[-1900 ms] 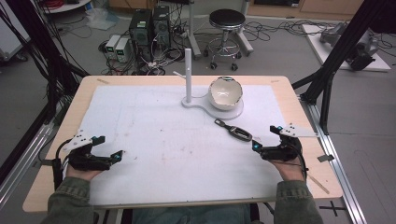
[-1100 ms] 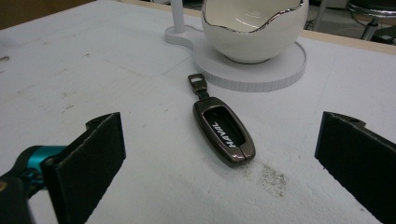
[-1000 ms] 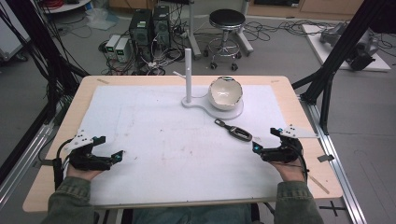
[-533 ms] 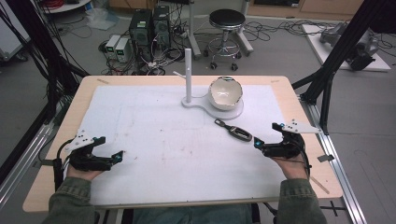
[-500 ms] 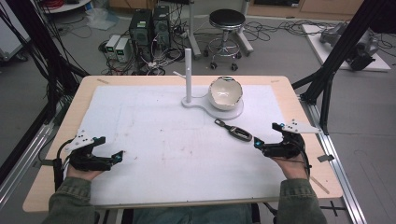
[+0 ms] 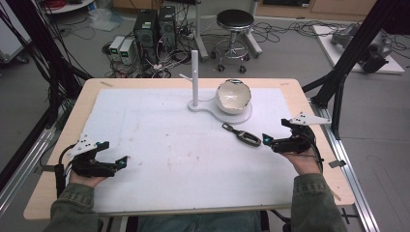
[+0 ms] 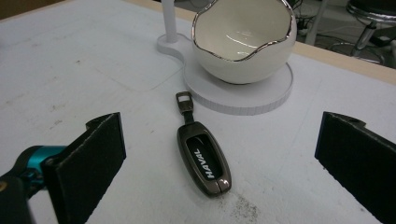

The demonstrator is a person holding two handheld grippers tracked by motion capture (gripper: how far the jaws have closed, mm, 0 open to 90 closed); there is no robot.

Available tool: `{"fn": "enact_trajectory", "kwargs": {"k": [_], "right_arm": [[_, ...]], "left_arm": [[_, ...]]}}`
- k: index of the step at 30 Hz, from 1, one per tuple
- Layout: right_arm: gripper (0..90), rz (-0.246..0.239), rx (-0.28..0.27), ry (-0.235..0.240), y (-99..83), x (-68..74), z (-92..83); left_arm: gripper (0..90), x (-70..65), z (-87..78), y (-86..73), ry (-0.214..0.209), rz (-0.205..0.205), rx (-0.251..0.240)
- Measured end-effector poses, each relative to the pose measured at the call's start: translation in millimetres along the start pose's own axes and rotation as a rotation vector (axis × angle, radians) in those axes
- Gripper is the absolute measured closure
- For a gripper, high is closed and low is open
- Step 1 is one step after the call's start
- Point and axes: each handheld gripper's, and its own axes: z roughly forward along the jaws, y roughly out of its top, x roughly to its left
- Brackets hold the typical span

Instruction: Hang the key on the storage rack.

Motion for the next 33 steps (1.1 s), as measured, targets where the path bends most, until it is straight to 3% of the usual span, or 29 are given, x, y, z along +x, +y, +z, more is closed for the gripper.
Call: {"fn": "enact_trajectory", "kwargs": {"k": [7,15,22,28,33], "right_arm": [[0.8,-0.02,0.046,0.022,16.1,-6.1,10.2],[0.8,-0.05,0.145,0.062,34.2,-12.1,32.5],[0.8,-0.028,0.175,0.108,39.4,-12.2,47.0],[0.8,-0.021,0.211,0.115,45.6,-15.5,56.3],[0.8,-0.065,0.3,0.132,58.8,-8.5,72.3]], "left_arm": [[1.8,-0.2,0.2,0.0,0.001,0.002,0.002],[1.8,-0.5,0.8,0.0,0.006,0.0,0.001],[1.8,-0.3,0.5,-0.1,0.009,0.0,0.003],[1.8,-0.9,0.2,0.1,0.008,0.001,0.003],[1.8,-0.7,-0.2,0.3,0.008,0.004,-0.001]]}}
